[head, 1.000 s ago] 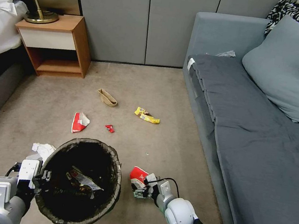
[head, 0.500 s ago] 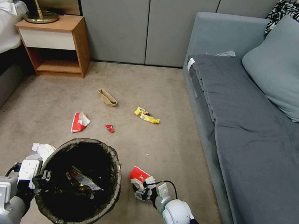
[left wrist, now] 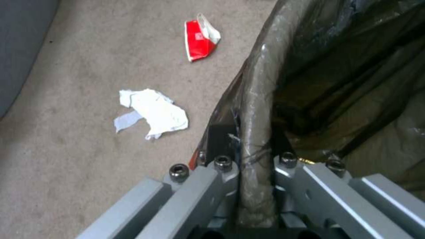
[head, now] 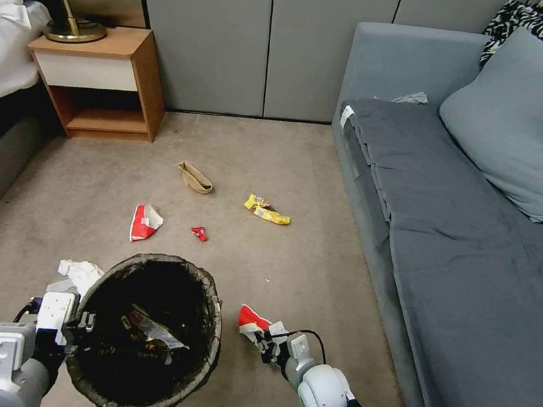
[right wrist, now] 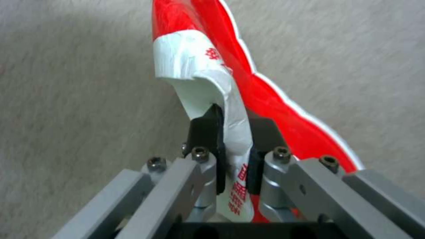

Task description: Pick up the trash bin, then pick up the garbage from the floor and place it into the trash bin.

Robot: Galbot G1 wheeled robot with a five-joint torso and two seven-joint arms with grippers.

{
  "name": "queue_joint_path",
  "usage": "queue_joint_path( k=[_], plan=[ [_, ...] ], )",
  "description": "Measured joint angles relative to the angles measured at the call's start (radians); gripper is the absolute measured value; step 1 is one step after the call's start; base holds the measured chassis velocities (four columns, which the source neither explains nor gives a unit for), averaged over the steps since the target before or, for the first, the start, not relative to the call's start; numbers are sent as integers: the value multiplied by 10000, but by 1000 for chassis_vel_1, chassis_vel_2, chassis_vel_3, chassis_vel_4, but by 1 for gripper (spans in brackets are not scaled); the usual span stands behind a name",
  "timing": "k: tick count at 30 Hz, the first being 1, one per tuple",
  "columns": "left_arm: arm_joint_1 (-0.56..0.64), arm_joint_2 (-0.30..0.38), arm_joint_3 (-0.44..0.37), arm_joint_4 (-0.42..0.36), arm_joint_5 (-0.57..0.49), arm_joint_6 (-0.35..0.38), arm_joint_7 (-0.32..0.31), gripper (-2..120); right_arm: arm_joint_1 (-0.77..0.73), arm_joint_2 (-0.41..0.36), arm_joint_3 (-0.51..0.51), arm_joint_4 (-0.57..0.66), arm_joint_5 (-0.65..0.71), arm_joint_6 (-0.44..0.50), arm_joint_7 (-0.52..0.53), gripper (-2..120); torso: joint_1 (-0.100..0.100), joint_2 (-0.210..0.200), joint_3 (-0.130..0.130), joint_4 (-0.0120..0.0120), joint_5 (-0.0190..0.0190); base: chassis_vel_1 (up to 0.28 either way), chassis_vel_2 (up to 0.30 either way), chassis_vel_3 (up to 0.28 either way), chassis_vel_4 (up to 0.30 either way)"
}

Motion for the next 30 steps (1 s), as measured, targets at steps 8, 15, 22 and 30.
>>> queue_joint_path(
  k=[8,15,22,30],
  plan=[
    [-6,27,56,0,15,-1,-5,1,-414,-222,585,1557,-3,19,236,6,0,0,0,-1,0,0,0,0,0],
    [-4,61,95,0,8,-1,-7,1,-763,-545,1222,4035,331,-258,276,6,-1,0,0,-1,-2,0,0,0,0],
    [1,84,179,0,13,3,-34,1,-707,-882,1559,6805,1765,-939,407,6,0,0,0,-1,0,0,0,0,0],
    [1,118,296,0,68,35,-130,1,-157,-1197,899,9139,3666,-1437,517,6,0,0,0,0,-1,0,0,0,0]
  ],
)
